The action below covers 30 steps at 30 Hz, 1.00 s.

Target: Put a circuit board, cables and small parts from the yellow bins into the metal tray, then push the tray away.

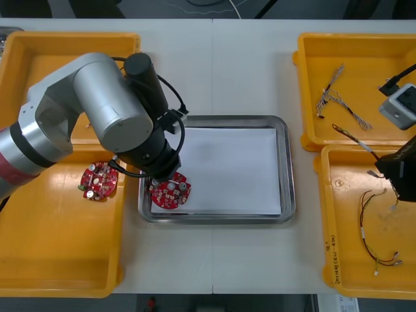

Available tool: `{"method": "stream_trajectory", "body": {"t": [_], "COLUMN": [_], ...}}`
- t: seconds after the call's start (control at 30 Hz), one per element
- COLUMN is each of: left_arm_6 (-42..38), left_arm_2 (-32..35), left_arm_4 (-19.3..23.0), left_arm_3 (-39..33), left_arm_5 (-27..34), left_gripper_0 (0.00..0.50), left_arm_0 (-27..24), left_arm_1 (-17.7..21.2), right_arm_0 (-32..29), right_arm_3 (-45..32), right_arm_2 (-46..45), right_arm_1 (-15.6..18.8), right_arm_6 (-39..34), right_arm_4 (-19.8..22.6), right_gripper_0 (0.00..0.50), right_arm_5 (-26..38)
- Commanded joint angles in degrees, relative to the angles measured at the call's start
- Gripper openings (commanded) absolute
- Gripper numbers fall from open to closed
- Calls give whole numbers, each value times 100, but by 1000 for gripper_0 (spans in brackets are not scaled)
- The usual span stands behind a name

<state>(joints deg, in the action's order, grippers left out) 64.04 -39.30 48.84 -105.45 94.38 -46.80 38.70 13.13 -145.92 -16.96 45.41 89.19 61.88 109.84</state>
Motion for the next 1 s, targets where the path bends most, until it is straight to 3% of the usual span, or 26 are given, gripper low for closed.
{"method": "stream_trajectory", "body": {"t": [0.03,0.33,0.53,0.87,1.0], "left_arm_6": [-551,-445,-348,-287,-67], "left_arm_2": [573,1513,2120,2603,2823], "left_arm_4": [91,258,345,319,196], "left_arm_3": [-354,-494,-477,-20,244], "left_arm_5": [371,1170,1562,1562,1562], "left_gripper_0": [500,500,500,500,500], "left_arm_0": [-225,-251,-260,-260,-260], "left_arm_1": [-117,-82,200,622,665], "right_arm_0": [576,1385,1719,1877,1904], "right_arm_3": [-24,-16,-24,72,231], "right_arm_2": [685,2153,3217,4438,4781], "right_arm_1": [196,205,170,-225,-313], "right_arm_6": [81,116,221,476,582], "right_arm_4": [61,-62,-651,-1855,-2154], "right_gripper_0": [0,0,0,0,0], "right_arm_5": [16,16,16,16,-6]}}
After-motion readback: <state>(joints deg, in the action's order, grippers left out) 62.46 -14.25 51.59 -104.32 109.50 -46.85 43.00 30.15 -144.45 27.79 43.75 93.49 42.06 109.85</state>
